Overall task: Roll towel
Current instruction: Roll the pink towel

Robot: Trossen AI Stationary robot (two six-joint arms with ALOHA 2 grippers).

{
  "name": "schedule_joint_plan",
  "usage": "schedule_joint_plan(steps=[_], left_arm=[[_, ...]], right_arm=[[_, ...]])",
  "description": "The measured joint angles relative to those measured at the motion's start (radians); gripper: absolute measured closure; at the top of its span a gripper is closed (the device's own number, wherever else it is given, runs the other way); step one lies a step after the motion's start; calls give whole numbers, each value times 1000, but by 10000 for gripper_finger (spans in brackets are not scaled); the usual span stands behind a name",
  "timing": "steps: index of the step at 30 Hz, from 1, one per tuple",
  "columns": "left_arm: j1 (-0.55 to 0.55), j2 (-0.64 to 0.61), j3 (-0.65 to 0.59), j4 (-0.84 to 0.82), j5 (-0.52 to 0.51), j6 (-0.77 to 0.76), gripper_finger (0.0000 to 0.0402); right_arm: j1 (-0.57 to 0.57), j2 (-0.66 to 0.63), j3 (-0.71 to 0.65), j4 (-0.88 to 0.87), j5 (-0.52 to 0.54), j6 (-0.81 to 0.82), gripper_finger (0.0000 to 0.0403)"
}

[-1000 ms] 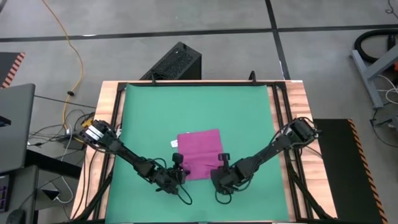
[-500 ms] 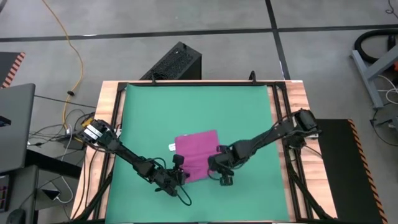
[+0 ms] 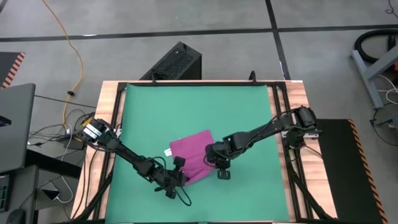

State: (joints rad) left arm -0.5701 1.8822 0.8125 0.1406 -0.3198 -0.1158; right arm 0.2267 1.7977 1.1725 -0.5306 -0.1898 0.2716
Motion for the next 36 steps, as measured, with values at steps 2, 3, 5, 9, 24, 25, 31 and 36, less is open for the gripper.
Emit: schedule_joint_plan(steps=[2,3,5,9,24,25,31,36], left_arm=[[2,-2,-1,2,22,-4,401],[6,-5,-1,2,36,-6,401],[7,-8,-1,2,53,-11,401],[12,-12,-2,2,74,-13,401],[33,-30,-3,-6,184,-11,402],[33,-32,-3,-6,195,-11,401],[31,-57,-4,-10,212,-9,401],[31,-79,-6,-34,225,-10,401]], right_arm=[[-7,0,0,4,0,-15,385],[-13,0,0,8,-4,-24,385],[-26,0,0,17,-14,-39,385],[-53,0,0,36,-29,-69,385],[-111,58,1,137,-41,-176,385],[-116,58,1,144,-40,-176,385],[-137,85,1,192,-40,-182,385],[-143,142,3,255,-51,-201,385]])
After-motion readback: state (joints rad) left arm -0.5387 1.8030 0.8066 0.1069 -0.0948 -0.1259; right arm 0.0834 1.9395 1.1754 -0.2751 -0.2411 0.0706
